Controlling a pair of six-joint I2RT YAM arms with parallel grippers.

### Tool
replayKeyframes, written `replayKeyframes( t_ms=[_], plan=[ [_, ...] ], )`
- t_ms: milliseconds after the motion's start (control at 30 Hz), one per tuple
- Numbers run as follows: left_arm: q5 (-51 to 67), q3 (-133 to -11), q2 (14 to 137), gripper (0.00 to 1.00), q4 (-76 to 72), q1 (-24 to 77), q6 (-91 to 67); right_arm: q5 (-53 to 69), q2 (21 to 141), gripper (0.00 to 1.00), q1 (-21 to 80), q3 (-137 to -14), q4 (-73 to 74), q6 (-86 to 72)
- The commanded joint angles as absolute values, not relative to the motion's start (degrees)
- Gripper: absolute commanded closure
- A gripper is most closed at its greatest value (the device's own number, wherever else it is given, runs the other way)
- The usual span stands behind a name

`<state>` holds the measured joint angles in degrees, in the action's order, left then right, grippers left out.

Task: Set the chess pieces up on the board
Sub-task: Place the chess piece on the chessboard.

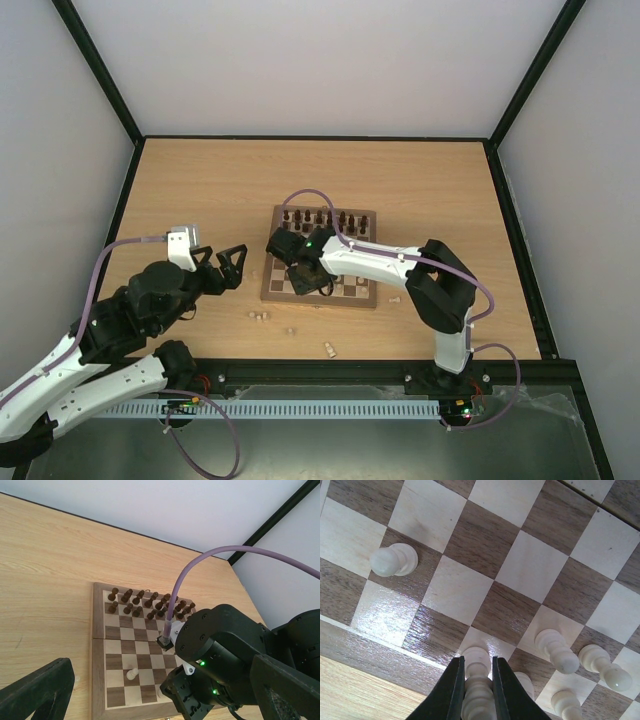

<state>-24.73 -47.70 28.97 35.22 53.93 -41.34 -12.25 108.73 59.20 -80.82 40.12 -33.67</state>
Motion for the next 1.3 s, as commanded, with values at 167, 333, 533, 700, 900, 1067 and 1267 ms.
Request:
replayKeyframes(
  t_ms=[167, 333, 533, 700, 900, 1067, 1267],
  plan=[
    [-26.0, -48.0, 29.3, 0.01, 35.1, 53.6, -40.9, -12.0, 109.1, 0.97, 58.8, -80.3, 41.6, -33.3],
    [-25.9, -47.8, 29.1, 0.01, 35.1, 53.6, -41.1, -12.1, 108.9, 0.92, 58.8, -80.0, 41.6, -33.5],
    [-25.9, -47.9, 29.1, 0.01, 35.4, 53.7, -41.2, -12.3, 108.6, 0.84, 58.8, -80.4, 41.9, -33.5],
    [-25.9, -47.9, 29.0, 0.01, 35.4, 53.7, -41.1, -12.3, 108.4, 0.76, 58.8, -80.9, 42.4, -33.4],
    [-25.8, -47.9, 29.0, 0.01, 35.4, 53.6, -41.3, -10.6, 106.3, 0.75, 58.9, -81.0, 41.0, -32.9],
    [-25.9, -47.9, 29.3, 0.01, 35.3, 53.6, -41.1, -10.3, 102.4, 0.74, 58.8, -82.1, 39.7, -32.1],
    [-26.0, -48.1, 29.8, 0.01, 35.3, 53.6, -41.3, -12.0, 96.2, 0.6, 58.8, -83.2, 40.1, -31.7]
  ],
)
